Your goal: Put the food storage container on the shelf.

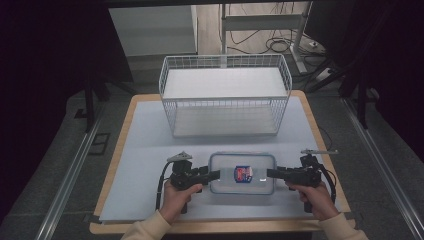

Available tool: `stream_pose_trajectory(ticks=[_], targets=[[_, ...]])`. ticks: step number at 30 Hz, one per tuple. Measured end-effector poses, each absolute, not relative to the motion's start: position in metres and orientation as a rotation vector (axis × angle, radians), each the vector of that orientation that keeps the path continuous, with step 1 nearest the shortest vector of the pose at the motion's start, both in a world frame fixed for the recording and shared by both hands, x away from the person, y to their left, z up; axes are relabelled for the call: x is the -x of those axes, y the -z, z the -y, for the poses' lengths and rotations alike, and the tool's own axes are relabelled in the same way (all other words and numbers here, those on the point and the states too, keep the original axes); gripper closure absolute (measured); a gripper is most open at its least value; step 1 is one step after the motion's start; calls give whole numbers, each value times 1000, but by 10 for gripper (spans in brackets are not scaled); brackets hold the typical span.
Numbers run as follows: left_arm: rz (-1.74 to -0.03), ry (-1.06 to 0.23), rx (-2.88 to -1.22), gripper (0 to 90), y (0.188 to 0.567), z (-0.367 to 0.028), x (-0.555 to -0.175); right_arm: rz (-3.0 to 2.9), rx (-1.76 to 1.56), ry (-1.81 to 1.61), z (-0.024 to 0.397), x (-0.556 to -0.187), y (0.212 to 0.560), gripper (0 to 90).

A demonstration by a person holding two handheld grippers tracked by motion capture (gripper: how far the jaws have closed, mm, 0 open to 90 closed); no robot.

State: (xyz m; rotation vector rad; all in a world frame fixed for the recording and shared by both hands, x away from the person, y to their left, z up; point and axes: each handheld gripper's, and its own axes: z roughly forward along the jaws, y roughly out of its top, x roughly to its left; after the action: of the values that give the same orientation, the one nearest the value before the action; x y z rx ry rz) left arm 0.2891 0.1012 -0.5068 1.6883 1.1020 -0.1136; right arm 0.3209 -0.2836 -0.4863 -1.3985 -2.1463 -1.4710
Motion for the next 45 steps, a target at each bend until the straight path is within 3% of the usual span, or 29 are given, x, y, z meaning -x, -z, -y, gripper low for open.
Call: stream_pose_trajectory(ticks=[45], targets=[[-1047, -14, -1662, 472, 468, -117, -292, 2208, 1301, 1598, 267, -332, 452, 499]])
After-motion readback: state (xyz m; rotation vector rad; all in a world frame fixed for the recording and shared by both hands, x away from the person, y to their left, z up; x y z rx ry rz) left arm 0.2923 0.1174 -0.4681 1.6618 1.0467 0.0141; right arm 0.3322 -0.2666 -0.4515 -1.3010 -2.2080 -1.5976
